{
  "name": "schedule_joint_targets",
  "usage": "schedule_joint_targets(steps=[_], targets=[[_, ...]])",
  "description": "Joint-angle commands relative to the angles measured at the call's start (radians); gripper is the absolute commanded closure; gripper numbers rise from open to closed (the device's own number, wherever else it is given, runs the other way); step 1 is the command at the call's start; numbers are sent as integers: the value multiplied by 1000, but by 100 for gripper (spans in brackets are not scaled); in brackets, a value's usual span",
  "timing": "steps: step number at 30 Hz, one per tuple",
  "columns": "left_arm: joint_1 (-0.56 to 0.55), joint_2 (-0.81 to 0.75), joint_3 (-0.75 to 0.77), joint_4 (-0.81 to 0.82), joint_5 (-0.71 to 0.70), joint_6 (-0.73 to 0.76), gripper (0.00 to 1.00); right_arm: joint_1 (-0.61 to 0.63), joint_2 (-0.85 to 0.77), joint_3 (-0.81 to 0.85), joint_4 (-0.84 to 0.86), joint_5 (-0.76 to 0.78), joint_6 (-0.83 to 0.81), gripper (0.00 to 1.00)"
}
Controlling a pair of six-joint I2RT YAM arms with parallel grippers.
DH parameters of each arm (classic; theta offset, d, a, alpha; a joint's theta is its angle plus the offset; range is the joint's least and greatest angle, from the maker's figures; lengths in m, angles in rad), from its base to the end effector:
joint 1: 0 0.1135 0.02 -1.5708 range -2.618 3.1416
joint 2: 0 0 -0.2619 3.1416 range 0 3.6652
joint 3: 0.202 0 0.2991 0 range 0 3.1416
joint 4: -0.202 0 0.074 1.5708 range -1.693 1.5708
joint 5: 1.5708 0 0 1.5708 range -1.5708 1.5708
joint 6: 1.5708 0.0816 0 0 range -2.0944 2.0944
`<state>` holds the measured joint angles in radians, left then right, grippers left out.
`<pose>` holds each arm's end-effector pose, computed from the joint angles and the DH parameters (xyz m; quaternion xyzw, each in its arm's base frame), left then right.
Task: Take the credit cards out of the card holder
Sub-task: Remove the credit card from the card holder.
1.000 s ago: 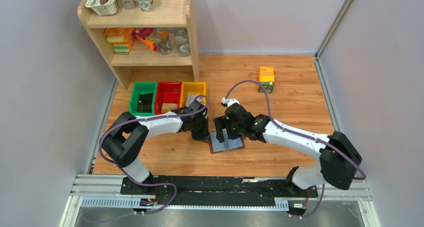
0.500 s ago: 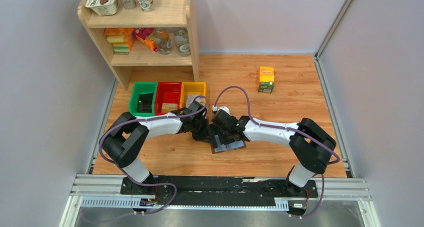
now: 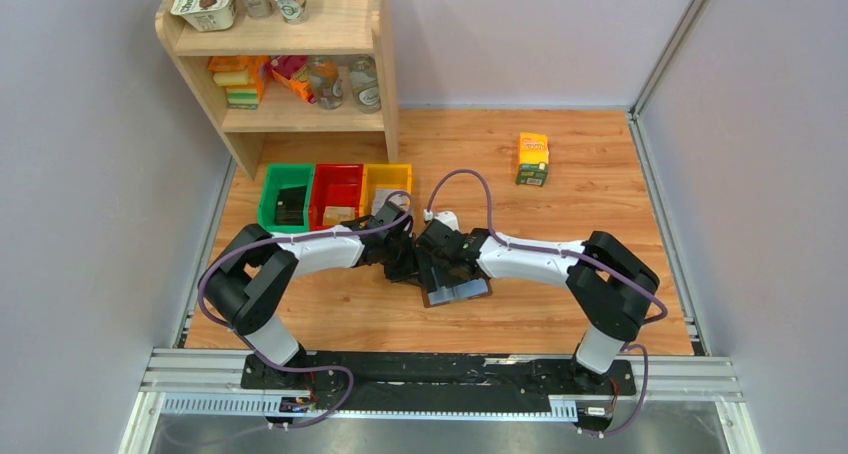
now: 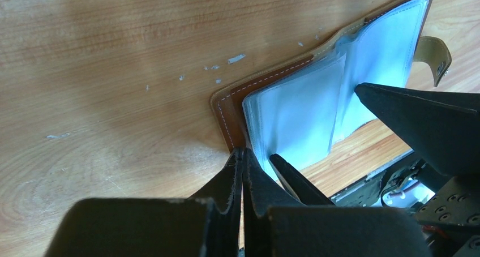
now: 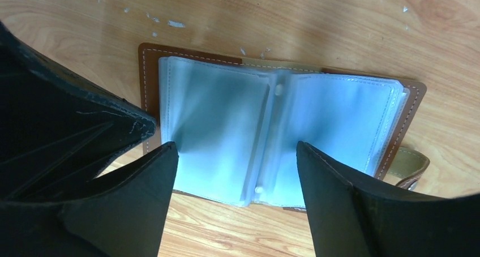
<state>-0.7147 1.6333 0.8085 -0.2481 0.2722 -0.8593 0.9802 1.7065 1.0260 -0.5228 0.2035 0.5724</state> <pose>0.2516 -0.2474 0.0664 -0.0360 0.9601 -0.2657 0.0792 0.2232 0.3033 0.0916 -0.1799 0.9616 0.0561 0.1997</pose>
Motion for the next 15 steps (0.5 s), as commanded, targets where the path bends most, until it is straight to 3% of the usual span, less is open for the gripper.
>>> schedule_joint_targets(steps=[1, 11, 15], targets=[[-9, 13, -20, -19, -31, 8, 100, 8, 44, 32, -55, 74, 38, 25], [-8, 20, -34, -14, -30, 2, 100, -60, -56, -66, 4, 24, 55, 55], [-8, 20, -37, -14, -31, 2, 100, -106, -128, -136, 55, -25, 50, 59]])
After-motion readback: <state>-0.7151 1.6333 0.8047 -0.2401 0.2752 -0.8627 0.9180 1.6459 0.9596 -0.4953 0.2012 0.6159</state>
